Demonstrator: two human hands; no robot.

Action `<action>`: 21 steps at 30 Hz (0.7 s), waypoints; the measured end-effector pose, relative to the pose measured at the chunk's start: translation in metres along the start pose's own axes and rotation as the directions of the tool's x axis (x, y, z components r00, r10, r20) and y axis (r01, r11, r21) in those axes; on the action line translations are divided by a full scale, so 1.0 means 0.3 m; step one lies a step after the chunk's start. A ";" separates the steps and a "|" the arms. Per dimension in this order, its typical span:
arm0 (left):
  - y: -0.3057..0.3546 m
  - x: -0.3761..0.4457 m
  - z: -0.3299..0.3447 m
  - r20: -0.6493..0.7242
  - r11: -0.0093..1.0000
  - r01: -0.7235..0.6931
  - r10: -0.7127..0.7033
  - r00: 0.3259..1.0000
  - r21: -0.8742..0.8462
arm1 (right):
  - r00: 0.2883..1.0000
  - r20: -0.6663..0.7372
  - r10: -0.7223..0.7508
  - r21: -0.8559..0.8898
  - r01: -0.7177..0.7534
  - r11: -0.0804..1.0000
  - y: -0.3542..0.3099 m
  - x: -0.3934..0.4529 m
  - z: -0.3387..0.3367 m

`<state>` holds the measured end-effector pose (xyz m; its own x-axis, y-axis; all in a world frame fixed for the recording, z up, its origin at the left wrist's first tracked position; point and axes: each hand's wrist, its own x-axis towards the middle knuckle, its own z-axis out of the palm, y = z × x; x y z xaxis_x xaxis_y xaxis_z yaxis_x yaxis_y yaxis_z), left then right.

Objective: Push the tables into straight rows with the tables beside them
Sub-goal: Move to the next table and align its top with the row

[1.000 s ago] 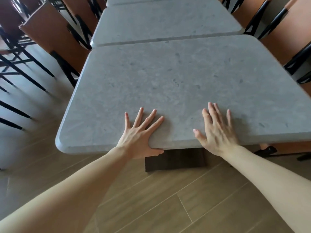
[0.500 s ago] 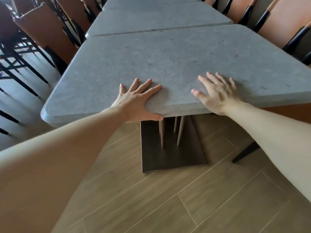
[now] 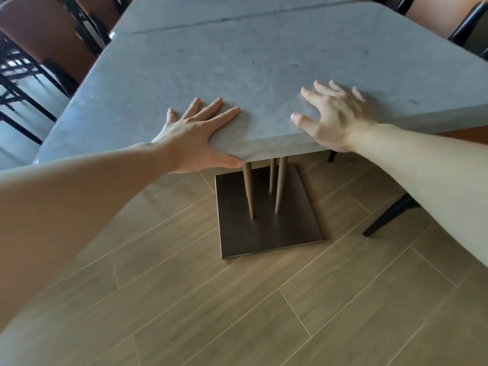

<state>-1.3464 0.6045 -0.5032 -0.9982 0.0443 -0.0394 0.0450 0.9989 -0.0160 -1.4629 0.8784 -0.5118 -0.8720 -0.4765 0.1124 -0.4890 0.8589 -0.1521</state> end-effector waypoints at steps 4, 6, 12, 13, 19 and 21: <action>-0.002 -0.004 0.003 -0.004 1.000 -0.005 0.005 1.000 -0.010 | 1.000 -0.008 -0.006 0.010 0.006 1.000 -0.001 -0.005 -0.001; -0.002 0.002 0.004 -0.002 1.000 -0.004 0.004 1.000 -0.016 | 1.000 -0.006 -0.006 0.011 0.006 1.000 0.000 -0.004 -0.002; -0.001 0.005 0.002 -0.003 1.000 -0.012 0.012 1.000 -0.017 | 1.000 -0.015 -0.003 0.009 0.003 1.000 0.003 -0.001 -0.004; 0.000 0.005 0.002 -0.003 1.000 -0.013 0.013 1.000 -0.017 | 1.000 -0.011 -0.004 0.017 0.004 1.000 0.001 -0.001 -0.007; -0.010 0.011 0.011 -0.011 1.000 -0.021 0.021 1.000 -0.009 | 1.000 -0.010 -0.001 0.026 0.001 1.000 -0.005 -0.008 -0.016; -0.010 0.013 0.005 -0.004 1.000 -0.016 0.015 1.000 -0.021 | 1.000 -0.002 -0.012 0.028 0.012 1.000 -0.017 -0.006 -0.025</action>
<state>-1.3504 0.6018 -0.5047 -0.9976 0.0598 -0.0352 0.0597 0.9982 0.0051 -1.4588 0.8763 -0.5040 -0.8662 -0.4861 0.1161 -0.4996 0.8478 -0.1779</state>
